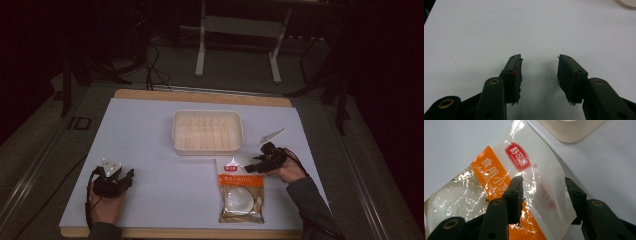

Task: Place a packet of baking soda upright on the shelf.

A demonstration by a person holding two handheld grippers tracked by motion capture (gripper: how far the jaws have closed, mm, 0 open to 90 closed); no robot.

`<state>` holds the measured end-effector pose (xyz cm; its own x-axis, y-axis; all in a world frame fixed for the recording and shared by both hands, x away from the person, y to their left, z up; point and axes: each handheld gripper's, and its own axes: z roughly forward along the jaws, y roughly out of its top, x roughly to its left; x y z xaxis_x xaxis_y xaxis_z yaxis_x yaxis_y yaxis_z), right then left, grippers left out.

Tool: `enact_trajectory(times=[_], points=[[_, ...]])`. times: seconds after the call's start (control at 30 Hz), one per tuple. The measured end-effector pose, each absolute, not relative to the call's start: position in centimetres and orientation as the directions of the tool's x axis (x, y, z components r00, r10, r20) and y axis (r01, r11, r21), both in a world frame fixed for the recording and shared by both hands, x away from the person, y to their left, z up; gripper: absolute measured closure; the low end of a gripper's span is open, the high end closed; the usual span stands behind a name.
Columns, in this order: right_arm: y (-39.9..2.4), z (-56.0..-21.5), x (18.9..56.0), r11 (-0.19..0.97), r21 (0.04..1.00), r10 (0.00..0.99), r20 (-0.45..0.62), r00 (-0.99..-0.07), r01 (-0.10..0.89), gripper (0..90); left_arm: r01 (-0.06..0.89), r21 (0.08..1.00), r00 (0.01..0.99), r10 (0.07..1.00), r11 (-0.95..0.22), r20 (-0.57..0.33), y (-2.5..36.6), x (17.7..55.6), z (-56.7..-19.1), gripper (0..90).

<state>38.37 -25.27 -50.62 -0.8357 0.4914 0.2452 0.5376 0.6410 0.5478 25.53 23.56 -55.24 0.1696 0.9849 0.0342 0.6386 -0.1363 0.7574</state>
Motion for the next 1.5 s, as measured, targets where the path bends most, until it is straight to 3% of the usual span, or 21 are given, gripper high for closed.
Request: enact_trajectory(times=[0.63,0.83,1.07,1.23,1.5], points=[[-23.9,-51.4,40.0,0.626,0.547,0.511,0.25,-0.822,0.556,50.8,0.639,0.757,0.172,0.985,-0.137,0.033,23.6,25.5,-55.2,53.7],[-23.1,-51.8,40.6,0.657,0.489,0.504,0.28,-0.817,0.574,50.0,0.639,0.757,0.172,0.985,-0.136,0.032,23.6,25.5,-55.2,53.7],[-22.4,-51.6,39.9,0.695,0.483,0.459,0.272,-0.846,0.533,56.2,0.639,0.757,0.172,0.985,-0.136,0.032,23.6,25.5,-55.2,53.5],[-22.3,-51.3,39.4,0.727,0.47,0.449,0.226,-0.865,0.5,65.8,0.639,0.757,0.169,0.985,-0.136,0.034,23.6,25.5,-55.2,53.3],[-21.3,-52.0,39.8,0.755,0.431,0.456,0.195,-0.868,0.493,68.5,0.639,0.757,0.171,0.985,-0.137,0.034,23.6,25.5,-55.2,53.3]])
